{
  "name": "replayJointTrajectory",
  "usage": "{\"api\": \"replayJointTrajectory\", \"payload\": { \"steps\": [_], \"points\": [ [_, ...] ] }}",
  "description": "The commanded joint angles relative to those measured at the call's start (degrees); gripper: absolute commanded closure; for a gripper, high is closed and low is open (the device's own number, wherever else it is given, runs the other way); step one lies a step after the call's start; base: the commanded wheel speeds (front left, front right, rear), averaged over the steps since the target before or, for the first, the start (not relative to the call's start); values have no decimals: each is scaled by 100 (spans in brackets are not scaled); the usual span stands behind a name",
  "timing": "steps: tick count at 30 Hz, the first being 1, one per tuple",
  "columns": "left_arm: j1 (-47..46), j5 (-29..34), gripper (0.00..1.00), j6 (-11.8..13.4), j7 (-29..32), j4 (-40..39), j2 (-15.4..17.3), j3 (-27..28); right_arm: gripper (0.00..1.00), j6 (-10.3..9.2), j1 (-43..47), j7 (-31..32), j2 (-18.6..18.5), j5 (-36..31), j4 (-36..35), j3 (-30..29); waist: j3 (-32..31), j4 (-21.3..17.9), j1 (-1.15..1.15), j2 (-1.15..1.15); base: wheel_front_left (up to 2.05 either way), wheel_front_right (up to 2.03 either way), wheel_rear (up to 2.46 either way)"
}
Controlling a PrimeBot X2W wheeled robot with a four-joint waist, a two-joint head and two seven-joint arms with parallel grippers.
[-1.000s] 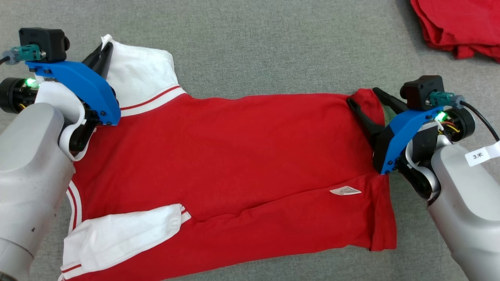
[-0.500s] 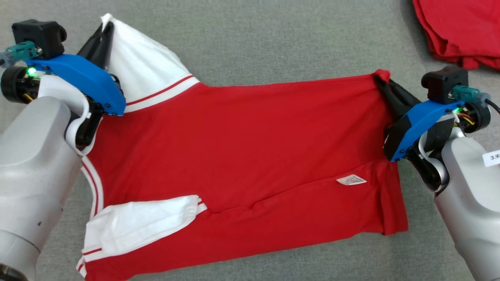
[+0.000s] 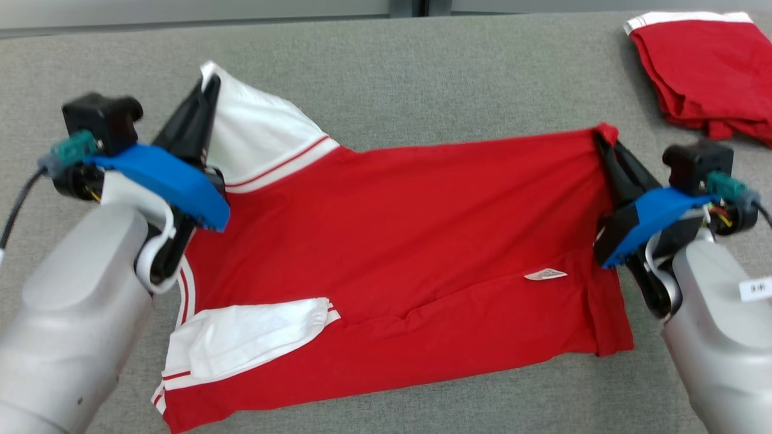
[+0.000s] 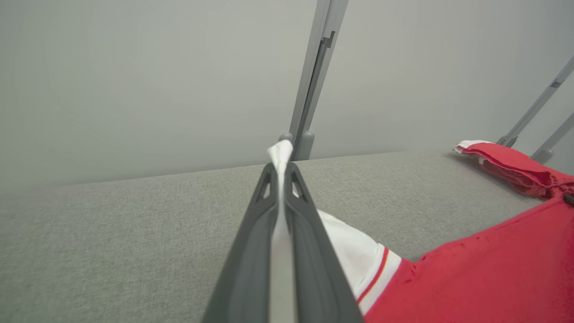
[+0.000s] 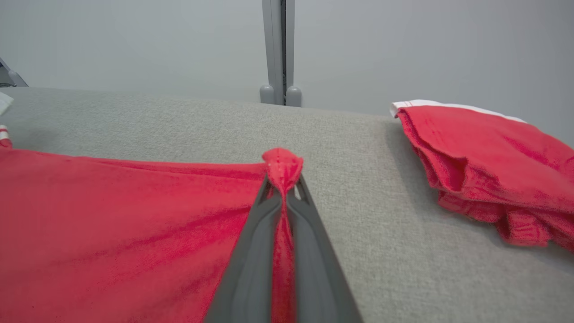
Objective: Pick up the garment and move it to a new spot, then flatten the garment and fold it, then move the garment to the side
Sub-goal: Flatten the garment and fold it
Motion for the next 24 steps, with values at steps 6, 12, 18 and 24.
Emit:
{"api": "replayJointTrajectory", "payload": {
  "steps": [6,12,18,24],
  "points": [
    [874,91,100,219,-47,-824,259,342,100,1,464,-375,65,-148,151,-192,-185,98,0,0,0,0,0],
    [1777,274,100,574,-46,-1796,478,714,100,1,723,-572,88,-233,232,-293,-286,206,0,0,0,0,0],
    [2582,336,100,836,-46,-2409,573,814,100,1,915,-667,148,-397,194,-363,-390,281,0,0,0,0,0],
    [3137,378,100,1009,-48,-2619,530,785,100,1,1212,-703,204,-483,43,-444,-497,314,0,0,0,0,0]
  ]
}}
